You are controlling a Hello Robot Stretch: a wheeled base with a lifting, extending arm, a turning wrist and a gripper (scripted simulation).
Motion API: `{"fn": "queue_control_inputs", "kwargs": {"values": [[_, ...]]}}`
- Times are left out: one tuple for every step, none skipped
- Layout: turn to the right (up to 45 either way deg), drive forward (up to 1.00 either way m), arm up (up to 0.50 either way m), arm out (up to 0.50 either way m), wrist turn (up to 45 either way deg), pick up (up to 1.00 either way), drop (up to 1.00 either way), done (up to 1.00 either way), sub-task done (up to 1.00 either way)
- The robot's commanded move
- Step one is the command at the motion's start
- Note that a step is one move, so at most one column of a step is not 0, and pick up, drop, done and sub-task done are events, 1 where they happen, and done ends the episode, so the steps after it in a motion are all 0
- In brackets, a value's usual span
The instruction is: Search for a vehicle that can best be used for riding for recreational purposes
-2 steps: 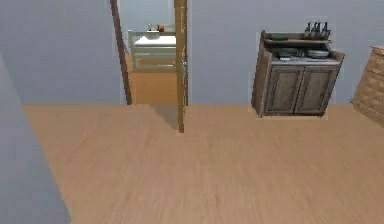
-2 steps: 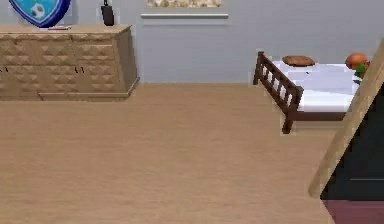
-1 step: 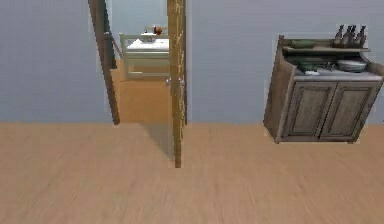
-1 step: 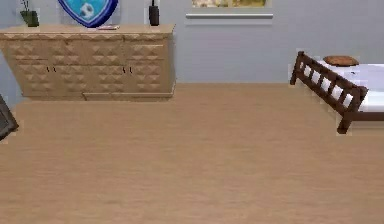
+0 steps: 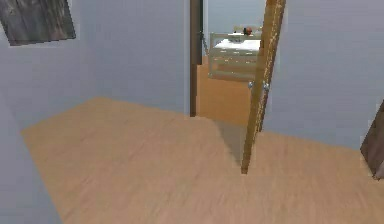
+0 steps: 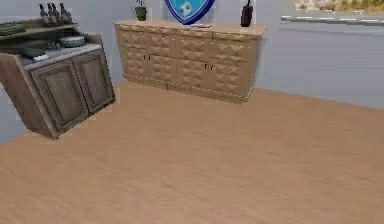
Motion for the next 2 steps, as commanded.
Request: {"fn": "queue_control_inputs", "kwargs": {"values": [[0.0, 1.0, 0.0, 0.0, 0.0, 0.0, 0.0, 0.0, 0.0], [-15.0, 0.0, 0.0, 0.0, 0.0, 0.0, 0.0, 0.0, 0.0]]}}
